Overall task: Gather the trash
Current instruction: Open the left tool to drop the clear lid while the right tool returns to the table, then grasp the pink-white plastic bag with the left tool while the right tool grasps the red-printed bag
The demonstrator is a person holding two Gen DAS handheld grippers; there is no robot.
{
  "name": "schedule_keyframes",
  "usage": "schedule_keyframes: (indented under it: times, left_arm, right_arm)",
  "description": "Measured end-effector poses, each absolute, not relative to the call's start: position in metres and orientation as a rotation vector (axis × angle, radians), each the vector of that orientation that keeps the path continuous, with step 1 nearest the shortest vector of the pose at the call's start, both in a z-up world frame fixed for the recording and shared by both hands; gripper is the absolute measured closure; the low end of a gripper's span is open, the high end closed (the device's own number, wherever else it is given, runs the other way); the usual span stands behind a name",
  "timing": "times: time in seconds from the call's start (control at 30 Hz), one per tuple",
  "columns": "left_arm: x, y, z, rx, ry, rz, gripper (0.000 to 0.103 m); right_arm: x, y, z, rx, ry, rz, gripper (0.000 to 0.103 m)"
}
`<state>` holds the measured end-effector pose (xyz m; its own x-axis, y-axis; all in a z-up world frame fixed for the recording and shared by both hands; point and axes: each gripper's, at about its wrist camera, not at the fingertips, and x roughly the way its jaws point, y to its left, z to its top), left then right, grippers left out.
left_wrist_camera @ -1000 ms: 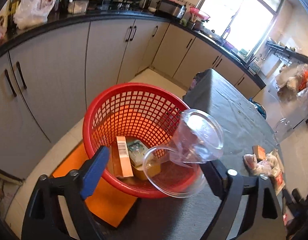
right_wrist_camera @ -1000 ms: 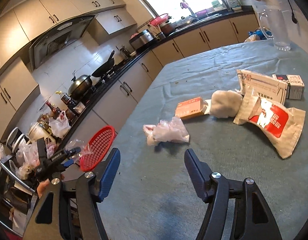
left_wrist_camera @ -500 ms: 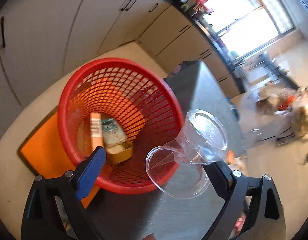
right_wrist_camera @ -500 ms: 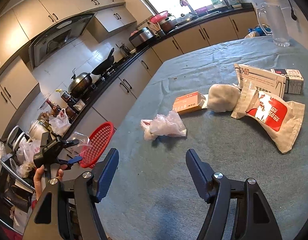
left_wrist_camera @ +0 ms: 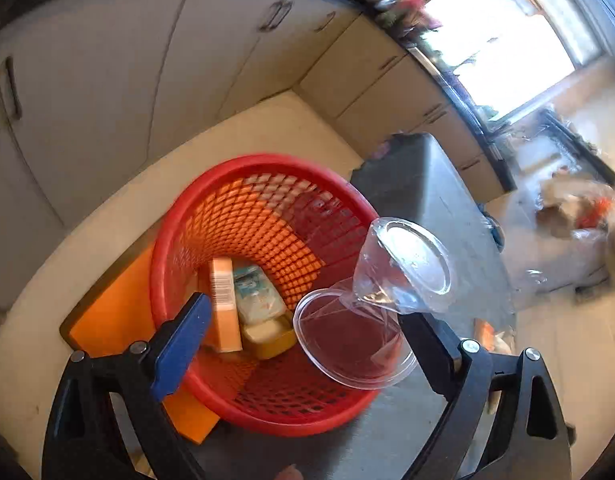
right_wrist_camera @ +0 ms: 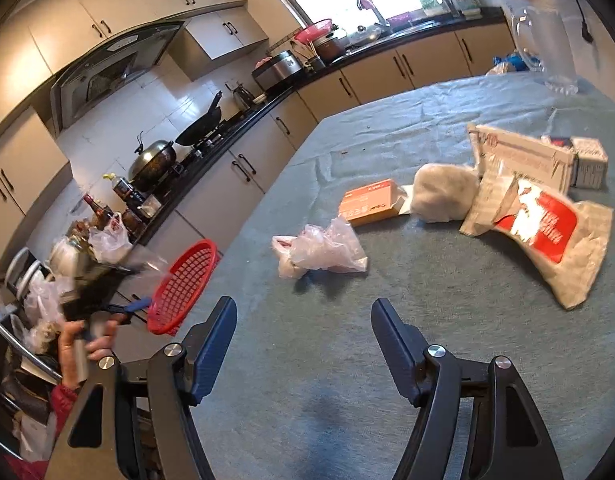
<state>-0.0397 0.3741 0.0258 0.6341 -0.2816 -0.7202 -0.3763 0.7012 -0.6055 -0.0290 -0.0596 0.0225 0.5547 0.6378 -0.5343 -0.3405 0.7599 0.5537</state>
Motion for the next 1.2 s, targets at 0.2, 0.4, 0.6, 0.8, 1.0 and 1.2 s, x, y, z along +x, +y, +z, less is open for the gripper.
schedule_keyframes:
  times: [0.2, 0.4, 0.6, 0.8, 1.0, 1.2]
  left_arm:
    - [-0.042, 0.328, 0.059, -0.436, 0.807, 0.026, 0.009]
    - [-0.077, 0.276, 0.077, -0.078, 0.640, -0.048, 0.009]
    - [-0.103, 0.277, 0.075, -0.004, 0.573, -0.117, 0.009]
    - [-0.112, 0.283, 0.070, 0.099, 0.575, -0.129, 0.009]
    - [-0.107, 0.292, 0.069, 0.106, 0.539, -0.113, 0.009]
    - [-0.107, 0.306, 0.068, 0.059, 0.517, -0.098, 0.009]
  right_arm:
    - [-0.027, -0.040, 0.025, 0.405, 0.808, 0.664, 0.028]
    - [-0.024, 0.018, 0.044, 0.395, 0.829, 0.898, 0.043]
    - [-0.015, 0.119, 0.050, 0.270, 0.895, 1.074, 0.063]
    - [0.010, 0.185, 0.053, 0.240, 0.916, 1.091, 0.070]
    - [0.026, 0.215, 0.052, 0.197, 0.913, 1.027, 0.070]
    - [0.020, 0.173, 0.062, 0.207, 0.853, 0.955, 0.070]
